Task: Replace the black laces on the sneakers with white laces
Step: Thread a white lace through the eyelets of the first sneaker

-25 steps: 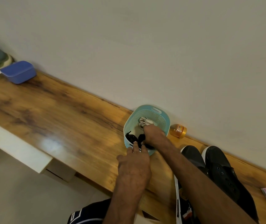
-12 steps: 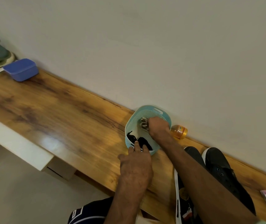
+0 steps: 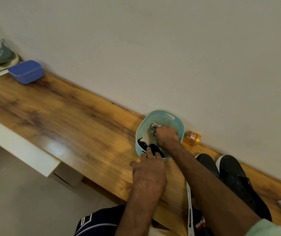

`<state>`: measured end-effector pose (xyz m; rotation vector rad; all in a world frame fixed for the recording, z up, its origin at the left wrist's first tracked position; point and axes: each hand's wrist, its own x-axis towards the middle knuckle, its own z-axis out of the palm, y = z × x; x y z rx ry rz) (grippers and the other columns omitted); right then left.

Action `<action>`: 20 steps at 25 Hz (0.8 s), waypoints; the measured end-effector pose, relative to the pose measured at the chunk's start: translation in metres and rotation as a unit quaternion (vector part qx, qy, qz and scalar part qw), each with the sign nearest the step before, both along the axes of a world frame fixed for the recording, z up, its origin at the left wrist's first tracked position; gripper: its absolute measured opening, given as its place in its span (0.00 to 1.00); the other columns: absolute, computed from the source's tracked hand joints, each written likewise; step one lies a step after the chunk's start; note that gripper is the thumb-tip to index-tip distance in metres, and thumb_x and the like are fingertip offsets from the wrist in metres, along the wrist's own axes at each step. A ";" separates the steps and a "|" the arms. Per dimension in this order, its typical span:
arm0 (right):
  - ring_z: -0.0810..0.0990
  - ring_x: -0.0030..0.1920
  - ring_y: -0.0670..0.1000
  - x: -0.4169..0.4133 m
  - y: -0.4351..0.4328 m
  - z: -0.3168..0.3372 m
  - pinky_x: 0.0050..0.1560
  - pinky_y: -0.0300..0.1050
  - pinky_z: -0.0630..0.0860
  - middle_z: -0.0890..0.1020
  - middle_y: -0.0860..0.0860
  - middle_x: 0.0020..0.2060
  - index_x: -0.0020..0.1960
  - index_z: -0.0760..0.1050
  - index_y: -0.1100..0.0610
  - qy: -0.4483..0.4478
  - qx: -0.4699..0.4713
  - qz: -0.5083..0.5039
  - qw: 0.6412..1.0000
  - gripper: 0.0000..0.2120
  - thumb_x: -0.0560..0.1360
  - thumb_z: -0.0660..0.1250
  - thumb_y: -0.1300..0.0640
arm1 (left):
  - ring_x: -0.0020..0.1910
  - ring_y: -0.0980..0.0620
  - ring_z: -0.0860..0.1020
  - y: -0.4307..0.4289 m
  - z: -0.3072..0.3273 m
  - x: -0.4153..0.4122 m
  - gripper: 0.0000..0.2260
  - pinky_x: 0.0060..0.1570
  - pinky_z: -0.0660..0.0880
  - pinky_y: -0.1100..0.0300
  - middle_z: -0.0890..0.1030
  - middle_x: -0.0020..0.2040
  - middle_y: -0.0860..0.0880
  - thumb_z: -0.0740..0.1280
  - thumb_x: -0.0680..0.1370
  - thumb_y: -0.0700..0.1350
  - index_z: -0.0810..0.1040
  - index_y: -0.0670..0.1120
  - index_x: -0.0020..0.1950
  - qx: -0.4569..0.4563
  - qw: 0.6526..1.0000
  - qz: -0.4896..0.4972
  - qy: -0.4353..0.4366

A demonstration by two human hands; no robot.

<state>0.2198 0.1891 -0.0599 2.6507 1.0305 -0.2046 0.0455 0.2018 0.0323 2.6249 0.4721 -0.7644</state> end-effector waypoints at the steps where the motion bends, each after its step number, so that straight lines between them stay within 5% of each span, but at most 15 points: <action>1: 0.81 0.53 0.55 0.001 -0.002 0.002 0.46 0.50 0.77 0.80 0.54 0.51 0.58 0.79 0.57 0.007 0.004 0.001 1.000 0.12 0.75 0.69 0.57 | 0.80 0.41 0.50 0.000 0.000 0.000 0.36 0.72 0.59 0.38 0.43 0.81 0.42 0.65 0.81 0.49 0.46 0.46 0.81 0.003 1.000 -0.001 0.001; 5: 0.80 0.53 0.57 0.007 -0.014 0.020 0.45 0.49 0.75 0.81 0.55 0.51 0.54 0.78 0.57 0.057 0.099 -0.039 0.993 0.09 0.75 0.66 0.57 | 0.79 0.41 0.51 0.000 -0.001 -0.002 0.35 0.71 0.61 0.38 0.44 0.81 0.41 0.64 0.82 0.49 0.46 0.45 0.81 0.019 1.000 -0.007 0.000; 10: 0.81 0.44 0.56 0.003 -0.044 0.059 0.41 0.50 0.76 0.82 0.52 0.40 0.40 0.78 0.55 0.122 0.261 -0.097 0.953 0.09 0.77 0.66 0.52 | 0.79 0.42 0.52 -0.003 -0.001 -0.004 0.34 0.70 0.63 0.39 0.45 0.81 0.42 0.63 0.82 0.48 0.47 0.45 0.81 0.016 1.000 -0.004 -0.013; 15: 0.81 0.40 0.47 -0.017 -0.086 0.099 0.42 0.44 0.76 0.84 0.49 0.38 0.43 0.81 0.56 0.161 0.411 -0.111 0.891 0.08 0.77 0.69 0.52 | 0.78 0.43 0.55 -0.005 0.002 -0.006 0.36 0.71 0.65 0.42 0.46 0.81 0.43 0.65 0.81 0.53 0.49 0.45 0.81 -0.011 1.000 -0.005 -0.029; 18: 0.79 0.37 0.40 -0.036 -0.120 0.132 0.36 0.30 0.70 0.83 0.45 0.36 0.41 0.81 0.52 0.165 0.492 -0.115 0.847 0.07 0.77 0.70 0.52 | 0.75 0.43 0.64 -0.009 0.001 -0.005 0.31 0.68 0.69 0.45 0.57 0.80 0.44 0.65 0.80 0.55 0.58 0.44 0.78 -0.040 0.996 -0.011 -0.075; 20: 0.79 0.35 0.40 -0.053 -0.150 0.152 0.35 0.29 0.71 0.83 0.46 0.36 0.40 0.81 0.50 0.177 0.524 -0.116 0.825 0.07 0.77 0.71 0.51 | 0.70 0.45 0.70 -0.016 0.001 -0.004 0.26 0.65 0.71 0.48 0.68 0.74 0.45 0.64 0.81 0.55 0.66 0.45 0.74 -0.085 0.989 0.003 -0.123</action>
